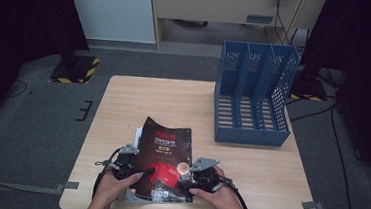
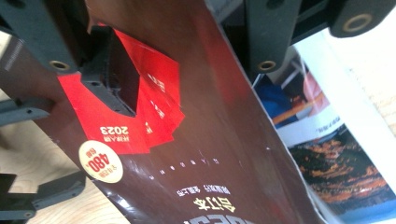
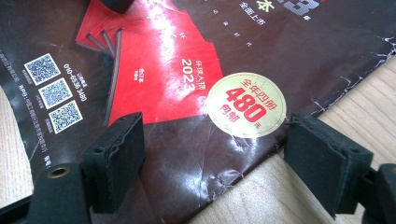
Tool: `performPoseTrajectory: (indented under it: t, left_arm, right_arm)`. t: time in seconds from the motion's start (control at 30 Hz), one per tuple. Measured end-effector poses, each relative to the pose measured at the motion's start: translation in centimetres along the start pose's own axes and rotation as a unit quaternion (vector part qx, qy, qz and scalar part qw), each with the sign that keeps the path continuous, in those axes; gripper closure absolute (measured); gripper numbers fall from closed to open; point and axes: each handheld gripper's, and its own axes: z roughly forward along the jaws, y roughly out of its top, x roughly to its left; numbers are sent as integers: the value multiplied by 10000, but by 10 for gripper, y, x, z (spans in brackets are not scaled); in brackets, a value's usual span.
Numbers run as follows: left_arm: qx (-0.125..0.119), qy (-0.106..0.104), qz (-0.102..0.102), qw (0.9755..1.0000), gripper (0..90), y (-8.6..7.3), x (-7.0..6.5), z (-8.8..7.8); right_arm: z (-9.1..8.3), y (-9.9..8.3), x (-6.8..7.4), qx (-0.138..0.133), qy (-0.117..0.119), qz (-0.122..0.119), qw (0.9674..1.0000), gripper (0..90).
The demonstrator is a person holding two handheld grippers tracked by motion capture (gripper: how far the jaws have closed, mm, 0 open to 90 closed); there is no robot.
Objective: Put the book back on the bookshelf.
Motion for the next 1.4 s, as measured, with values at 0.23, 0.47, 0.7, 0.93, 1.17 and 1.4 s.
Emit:
performPoseTrajectory:
  t: [0.23, 0.47, 0.7, 0.93, 1.17, 1.4]
  left_arm:
    - [14, 3, 38, 10000, 535, 3, 1, 5]
    - [33, -45, -35, 10000, 802, 2, 4, 2]
    - [-109, -246, -91, 9996, 897, 1, 3, -3]
    - [-401, -453, -143, 9981, 900, 2, 4, -11]
    - [-829, -659, -56, 9944, 900, 5, 0, -22]
    - [-1035, -787, 21, 9915, 900, 6, -3, -29]
  right_arm:
    - [0, 0, 0, -1, 3, 22, 10000, 208]
    - [0, 0, -1, 4, 17, 35, 10000, 196]
    - [1, 1, -2, 41, 130, 12, 9999, 133]
    - [0, 1, -6, 33, 164, 121, 9998, 130]
    - [-1, 1, -11, 22, 205, 245, 9995, 108]
    - [-1, 2, -14, 13, 332, 386, 9987, 97]
